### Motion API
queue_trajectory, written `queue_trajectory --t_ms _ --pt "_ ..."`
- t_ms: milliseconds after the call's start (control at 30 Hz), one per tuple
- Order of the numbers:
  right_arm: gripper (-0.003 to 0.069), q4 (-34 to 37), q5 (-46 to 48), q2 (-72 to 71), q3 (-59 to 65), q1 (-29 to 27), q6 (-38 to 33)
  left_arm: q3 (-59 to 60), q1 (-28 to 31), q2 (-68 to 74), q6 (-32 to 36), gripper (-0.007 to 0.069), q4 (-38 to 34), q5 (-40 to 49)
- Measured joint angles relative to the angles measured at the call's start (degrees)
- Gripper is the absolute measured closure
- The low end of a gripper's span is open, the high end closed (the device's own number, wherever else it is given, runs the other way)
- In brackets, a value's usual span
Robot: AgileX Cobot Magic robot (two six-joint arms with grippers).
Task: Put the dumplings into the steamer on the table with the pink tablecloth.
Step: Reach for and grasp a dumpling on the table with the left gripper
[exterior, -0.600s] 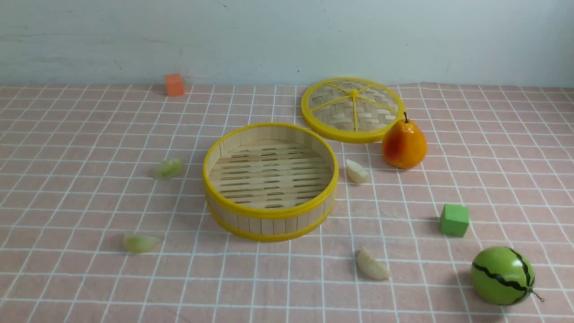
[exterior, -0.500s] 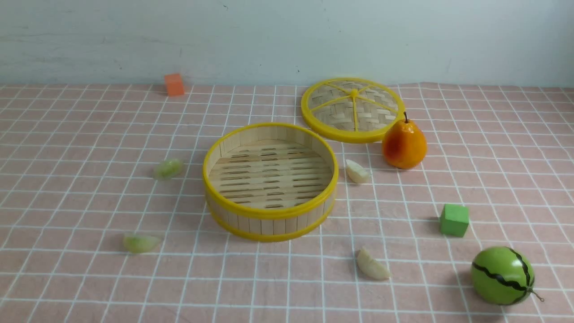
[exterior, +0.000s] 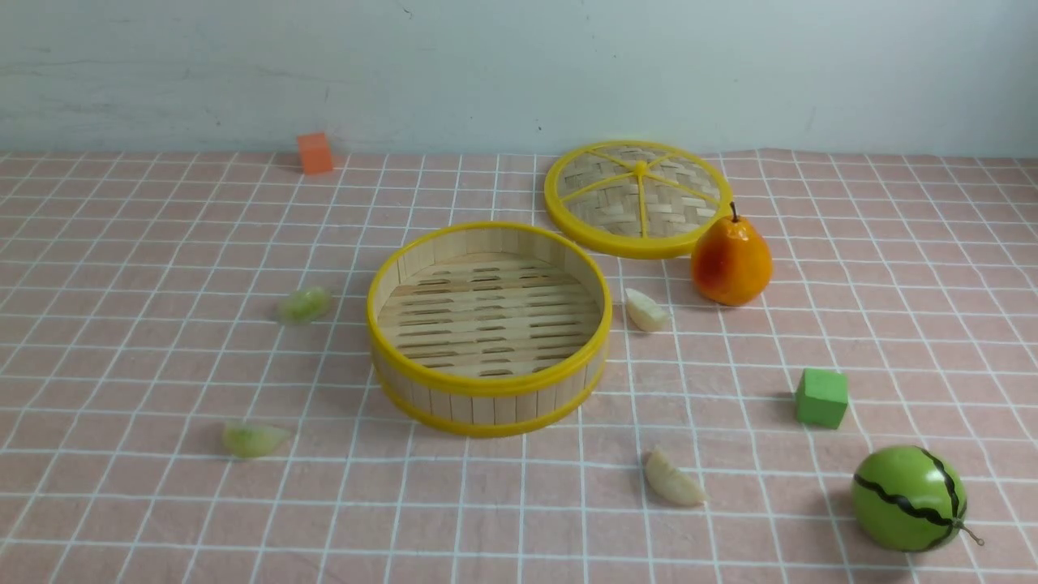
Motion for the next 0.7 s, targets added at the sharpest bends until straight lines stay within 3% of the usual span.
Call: queue_trajectory --t_ms 267,433,567,700 --pt "0.0612 -1.73 -0.24 0.0 0.0 0.0 0.0 0.0 0.0 0.0 0.0 0.0457 -0.17 -0.7" --pt "0.0606 -2.61 -2.46 0.0 0.22 0.0 0.0 0.07 0.0 0.0 0.0 0.0448 -0.42 -9.4" --pt "0.0601 -2.76 -14.4 0.0 0.72 0.0 0.0 0.07 0.0 0.0 0.0 0.0445 -0.42 -23.02" --pt "0.0594 -2.5 -32.66 0.0 0.72 0.0 1.23 0.07 0.0 0.0 0.0 0.0442 -0.58 -34.03"
